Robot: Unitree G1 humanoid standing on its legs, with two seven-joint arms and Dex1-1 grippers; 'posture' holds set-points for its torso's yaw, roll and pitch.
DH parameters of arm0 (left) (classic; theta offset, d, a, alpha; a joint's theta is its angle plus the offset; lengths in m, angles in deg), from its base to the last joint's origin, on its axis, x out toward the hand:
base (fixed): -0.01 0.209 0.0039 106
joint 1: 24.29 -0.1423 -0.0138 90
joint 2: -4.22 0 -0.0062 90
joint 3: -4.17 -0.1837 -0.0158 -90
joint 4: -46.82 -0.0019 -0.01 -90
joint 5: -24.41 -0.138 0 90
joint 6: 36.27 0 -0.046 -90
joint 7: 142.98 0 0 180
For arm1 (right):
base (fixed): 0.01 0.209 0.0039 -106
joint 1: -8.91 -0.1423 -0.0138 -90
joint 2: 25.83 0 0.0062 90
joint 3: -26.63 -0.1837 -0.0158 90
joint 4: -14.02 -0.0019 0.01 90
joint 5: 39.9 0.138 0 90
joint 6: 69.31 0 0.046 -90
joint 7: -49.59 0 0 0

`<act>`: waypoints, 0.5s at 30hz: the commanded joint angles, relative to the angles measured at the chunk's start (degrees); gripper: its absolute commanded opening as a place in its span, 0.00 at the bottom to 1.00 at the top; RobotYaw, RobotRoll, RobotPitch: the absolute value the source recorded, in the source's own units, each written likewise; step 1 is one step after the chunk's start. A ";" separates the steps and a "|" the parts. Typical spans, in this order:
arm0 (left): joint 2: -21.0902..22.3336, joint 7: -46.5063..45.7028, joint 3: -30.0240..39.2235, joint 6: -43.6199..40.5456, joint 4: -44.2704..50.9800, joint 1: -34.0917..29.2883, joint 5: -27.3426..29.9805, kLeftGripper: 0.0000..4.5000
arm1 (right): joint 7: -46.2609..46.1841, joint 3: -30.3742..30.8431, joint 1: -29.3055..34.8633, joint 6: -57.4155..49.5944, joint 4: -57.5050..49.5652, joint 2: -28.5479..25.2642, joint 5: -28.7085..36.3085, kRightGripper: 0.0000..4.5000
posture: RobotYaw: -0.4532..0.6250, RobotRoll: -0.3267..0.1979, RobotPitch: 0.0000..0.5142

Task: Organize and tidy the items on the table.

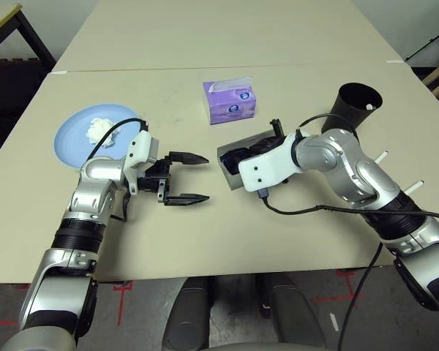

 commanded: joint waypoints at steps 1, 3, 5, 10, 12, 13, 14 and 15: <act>0.50 0.66 -0.24 -0.32 0.77 -0.33 0.00 1.00 | 0.53 0.65 0.73 -0.49 -0.11 0.02 -0.26 0.08 | 0.50 0.62 0.36; 0.54 0.73 -0.20 -0.29 0.67 -0.30 0.02 1.00 | 0.84 0.53 0.57 -0.89 0.02 0.06 -0.05 0.08 | 0.50 0.62 0.36; 0.49 0.74 -0.22 -0.28 0.63 -0.23 -0.02 1.00 | 1.45 0.29 0.20 -1.32 0.38 -0.01 0.52 0.08 | 0.50 0.62 0.36; 0.37 0.62 -0.16 -0.02 0.52 -0.10 -0.09 1.00 | 2.34 0.09 -0.09 -0.86 1.40 -0.82 1.33 0.08 | 0.50 0.62 0.36; 0.39 0.59 -0.15 -0.08 0.59 -0.14 -0.07 1.00 | 2.50 0.07 -0.01 -0.62 1.49 -1.02 1.53 0.08 | 0.50 0.62 0.36; 0.41 0.55 -0.15 -0.16 0.72 -0.22 -0.04 1.00 | 2.52 0.04 0.03 -0.53 1.48 -1.13 1.62 0.08 | 0.50 0.62 0.36; 0.45 0.55 -0.16 -0.22 0.85 -0.33 -0.04 1.00 | 2.57 0.00 0.07 -0.51 1.45 -1.20 1.71 0.08 | 0.50 0.62 0.37; 0.47 0.55 -0.18 -0.26 0.91 -0.39 -0.05 1.00 | 2.60 -0.03 0.08 -0.49 1.46 -1.25 1.78 0.08 | 0.50 0.62 0.37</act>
